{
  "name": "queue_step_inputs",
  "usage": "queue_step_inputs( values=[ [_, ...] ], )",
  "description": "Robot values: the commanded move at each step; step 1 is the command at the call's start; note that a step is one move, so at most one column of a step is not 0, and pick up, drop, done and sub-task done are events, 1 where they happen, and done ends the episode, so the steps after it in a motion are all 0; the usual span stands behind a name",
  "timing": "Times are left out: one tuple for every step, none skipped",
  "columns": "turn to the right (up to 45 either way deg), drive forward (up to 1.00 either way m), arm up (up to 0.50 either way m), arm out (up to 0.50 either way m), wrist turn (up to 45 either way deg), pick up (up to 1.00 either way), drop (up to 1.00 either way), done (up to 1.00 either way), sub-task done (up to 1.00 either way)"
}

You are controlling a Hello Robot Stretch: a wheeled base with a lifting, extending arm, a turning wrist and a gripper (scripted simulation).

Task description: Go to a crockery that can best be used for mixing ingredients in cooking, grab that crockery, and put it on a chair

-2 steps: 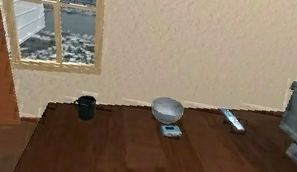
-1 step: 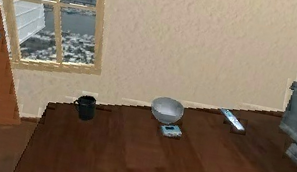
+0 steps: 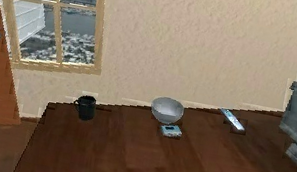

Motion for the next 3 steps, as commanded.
queue_step_inputs(
  values=[
    [0.0, 0.00, 0.00, 0.00, 0.0, 0.00, 1.00, 0.00, 0.00],
    [0.0, 0.00, 0.00, -0.10, 0.0, 0.00, 0.00, 0.00, 0.00],
    [0.0, 0.00, 0.00, 0.00, 0.0, 0.00, 0.00, 1.00, 0.00]
  ],
)
